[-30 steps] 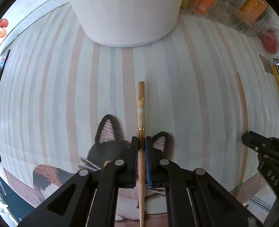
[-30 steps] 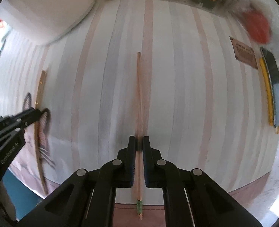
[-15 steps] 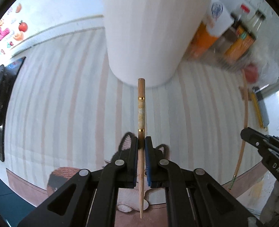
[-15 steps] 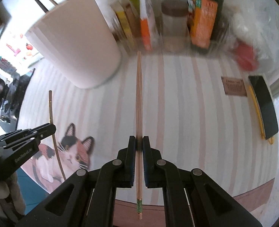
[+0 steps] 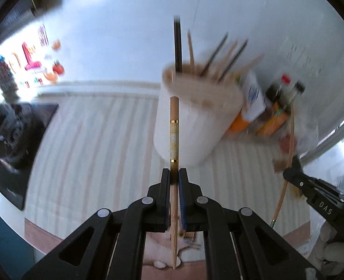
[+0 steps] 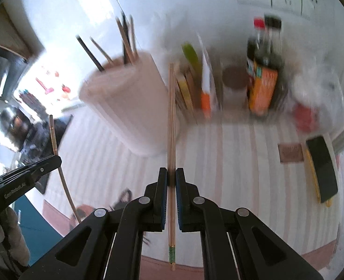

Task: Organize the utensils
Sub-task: 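Lift both wooden chopsticks and carry them over the cream holder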

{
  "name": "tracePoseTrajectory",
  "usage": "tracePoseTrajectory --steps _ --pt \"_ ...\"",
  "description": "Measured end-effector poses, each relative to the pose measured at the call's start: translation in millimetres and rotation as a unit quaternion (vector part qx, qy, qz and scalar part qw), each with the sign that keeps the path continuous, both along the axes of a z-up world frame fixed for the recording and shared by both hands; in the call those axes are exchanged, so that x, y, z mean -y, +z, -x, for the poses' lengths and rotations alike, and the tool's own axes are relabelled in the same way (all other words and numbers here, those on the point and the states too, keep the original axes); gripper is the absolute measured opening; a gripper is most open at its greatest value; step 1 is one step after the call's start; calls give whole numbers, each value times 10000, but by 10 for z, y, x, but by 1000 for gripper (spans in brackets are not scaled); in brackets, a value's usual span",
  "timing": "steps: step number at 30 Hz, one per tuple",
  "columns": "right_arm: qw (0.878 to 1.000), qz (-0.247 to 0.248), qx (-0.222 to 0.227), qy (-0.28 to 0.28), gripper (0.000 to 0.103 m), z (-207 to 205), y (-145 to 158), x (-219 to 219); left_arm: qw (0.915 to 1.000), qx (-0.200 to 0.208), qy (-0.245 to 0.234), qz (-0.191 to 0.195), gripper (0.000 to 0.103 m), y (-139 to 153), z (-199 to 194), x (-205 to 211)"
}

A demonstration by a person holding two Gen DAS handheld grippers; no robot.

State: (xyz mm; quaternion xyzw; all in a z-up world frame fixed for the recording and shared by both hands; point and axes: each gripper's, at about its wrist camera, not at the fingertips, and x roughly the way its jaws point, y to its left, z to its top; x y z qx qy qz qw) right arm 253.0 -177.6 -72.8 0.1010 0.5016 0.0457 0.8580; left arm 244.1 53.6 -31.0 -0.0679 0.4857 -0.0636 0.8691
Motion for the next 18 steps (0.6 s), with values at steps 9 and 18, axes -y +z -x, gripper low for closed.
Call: tracePoseTrajectory --steps 9,18 --pt "9944 -169 1044 47 7 -207 794 -126 9960 898 3 -1 4 755 -167 -10" --pt "9856 -319 1649 168 7 -592 1265 -324 9910 1329 -144 105 4 1123 -438 124"
